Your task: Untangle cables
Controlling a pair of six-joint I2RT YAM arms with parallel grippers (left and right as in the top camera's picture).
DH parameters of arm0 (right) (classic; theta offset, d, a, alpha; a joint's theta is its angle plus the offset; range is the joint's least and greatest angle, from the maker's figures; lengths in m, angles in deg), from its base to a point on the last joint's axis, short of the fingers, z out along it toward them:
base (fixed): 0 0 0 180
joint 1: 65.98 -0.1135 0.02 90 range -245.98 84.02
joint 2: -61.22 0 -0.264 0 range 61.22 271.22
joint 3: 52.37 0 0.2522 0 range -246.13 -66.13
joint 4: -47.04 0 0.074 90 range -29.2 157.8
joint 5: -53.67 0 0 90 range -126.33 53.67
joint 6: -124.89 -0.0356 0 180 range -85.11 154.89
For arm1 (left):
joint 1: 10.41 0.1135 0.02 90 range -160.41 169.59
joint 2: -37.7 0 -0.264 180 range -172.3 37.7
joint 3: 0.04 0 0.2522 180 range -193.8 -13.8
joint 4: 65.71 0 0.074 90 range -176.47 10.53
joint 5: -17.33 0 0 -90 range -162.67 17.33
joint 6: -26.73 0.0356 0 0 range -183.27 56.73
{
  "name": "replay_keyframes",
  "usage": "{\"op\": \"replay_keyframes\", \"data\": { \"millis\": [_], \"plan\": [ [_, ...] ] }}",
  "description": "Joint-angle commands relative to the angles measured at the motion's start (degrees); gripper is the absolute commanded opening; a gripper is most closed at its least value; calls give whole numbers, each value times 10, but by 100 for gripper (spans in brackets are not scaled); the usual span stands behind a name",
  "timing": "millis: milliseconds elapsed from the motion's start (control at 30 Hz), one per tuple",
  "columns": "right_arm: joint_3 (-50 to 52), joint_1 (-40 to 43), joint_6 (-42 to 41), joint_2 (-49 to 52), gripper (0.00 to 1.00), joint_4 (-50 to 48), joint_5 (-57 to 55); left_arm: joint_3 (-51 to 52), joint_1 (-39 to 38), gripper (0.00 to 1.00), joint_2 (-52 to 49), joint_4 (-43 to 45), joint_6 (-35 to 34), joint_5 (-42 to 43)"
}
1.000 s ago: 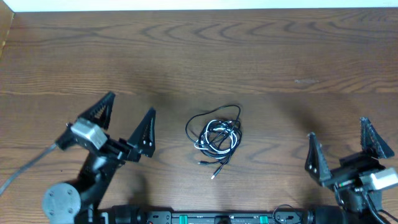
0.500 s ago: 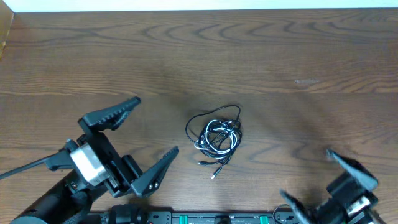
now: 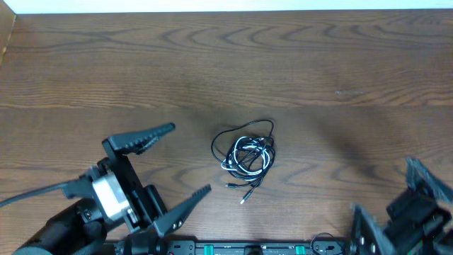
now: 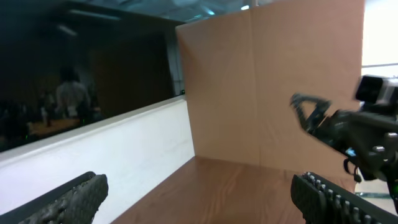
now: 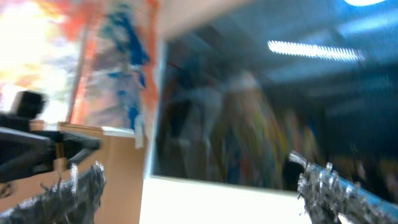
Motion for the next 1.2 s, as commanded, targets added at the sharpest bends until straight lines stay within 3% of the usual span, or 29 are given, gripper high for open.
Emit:
{"op": "replay_keyframes", "data": {
  "millis": [0, 67, 167, 300, 433, 533, 900, 1167],
  "plan": [
    [-47, 1, 23, 75, 99, 68, -1, -6, 3, 100, 1, -43, -48, -143],
    [-96, 1, 60, 136, 99, 118, 24, -6, 3, 100, 1, -88, -77, -243],
    [-176, 1, 124, 223, 99, 217, 36, -6, 3, 100, 0, -149, -88, -329],
    [-327, 1, 232, 374, 99, 446, 27, -8, 3, 100, -9, -260, -110, -423],
    [-447, 1, 307, 486, 99, 656, -31, -42, 3, 100, -43, -405, -136, -449],
    [-513, 1, 370, 543, 99, 773, -38, -96, 3, 100, -113, -525, -48, -400],
    [-523, 1, 421, 558, 99, 810, -3, -127, 3, 100, -303, -741, 134, -323],
    [-523, 1, 331, 558, 99, 803, -5, -127, 3, 100, -322, -701, 138, -312]
  ]
}}
